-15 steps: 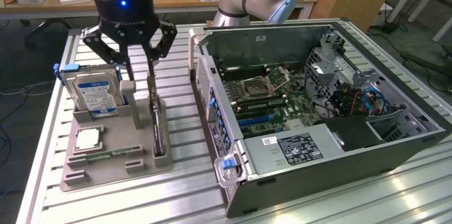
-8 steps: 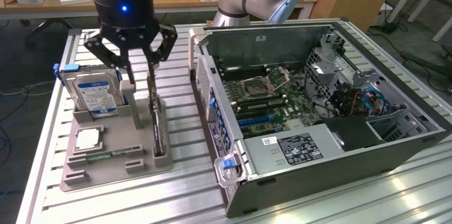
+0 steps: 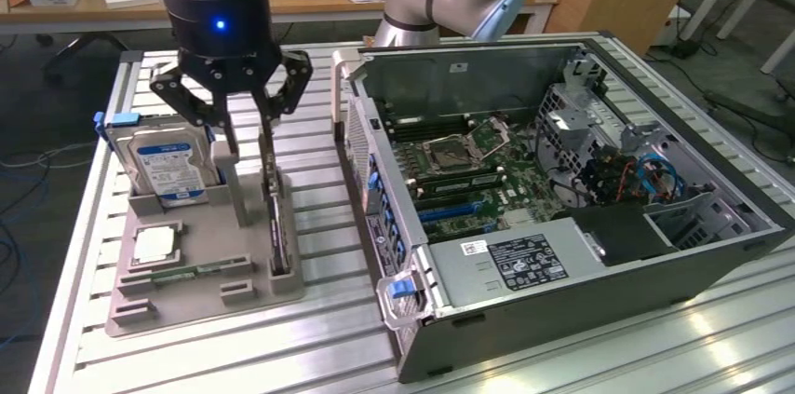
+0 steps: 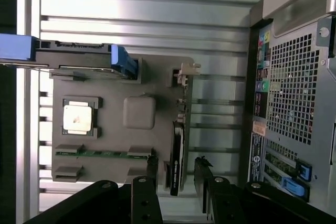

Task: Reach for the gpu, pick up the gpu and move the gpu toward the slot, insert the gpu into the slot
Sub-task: 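Pick up the gpu and move the gpu toward the slot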

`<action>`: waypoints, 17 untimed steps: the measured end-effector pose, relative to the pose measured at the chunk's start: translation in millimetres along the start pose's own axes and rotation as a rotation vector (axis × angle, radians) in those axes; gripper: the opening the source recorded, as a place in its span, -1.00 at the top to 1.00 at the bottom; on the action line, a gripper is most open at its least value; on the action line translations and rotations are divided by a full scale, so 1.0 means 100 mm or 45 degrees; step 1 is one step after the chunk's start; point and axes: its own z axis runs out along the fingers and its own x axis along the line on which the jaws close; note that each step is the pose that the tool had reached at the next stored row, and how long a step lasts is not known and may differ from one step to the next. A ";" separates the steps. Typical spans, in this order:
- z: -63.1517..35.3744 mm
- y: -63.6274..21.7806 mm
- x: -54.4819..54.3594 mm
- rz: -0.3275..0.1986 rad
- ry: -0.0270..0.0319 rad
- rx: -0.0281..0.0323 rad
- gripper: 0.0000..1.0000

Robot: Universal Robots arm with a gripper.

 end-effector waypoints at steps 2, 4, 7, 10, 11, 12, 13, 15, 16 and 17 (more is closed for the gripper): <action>0.019 -0.001 0.00 0.000 0.0020 -0.0002 0.18; 0.029 -0.002 0.00 0.000 0.0058 -0.0001 0.18; 0.043 -0.004 0.00 0.000 0.0095 -0.0002 0.18; 0.065 -0.006 0.00 0.000 0.0100 -0.0004 0.18; 0.075 -0.007 0.00 0.000 0.0101 -0.0003 0.18; 0.086 -0.009 0.00 0.000 0.0100 -0.0004 0.18; 0.096 -0.012 0.00 0.000 0.0101 -0.0004 0.18; 0.115 -0.020 0.00 0.000 0.0101 -0.0004 0.18; 0.122 -0.024 0.00 0.000 0.0103 -0.0002 0.18; 0.126 -0.031 0.00 0.000 0.0103 -0.0002 0.18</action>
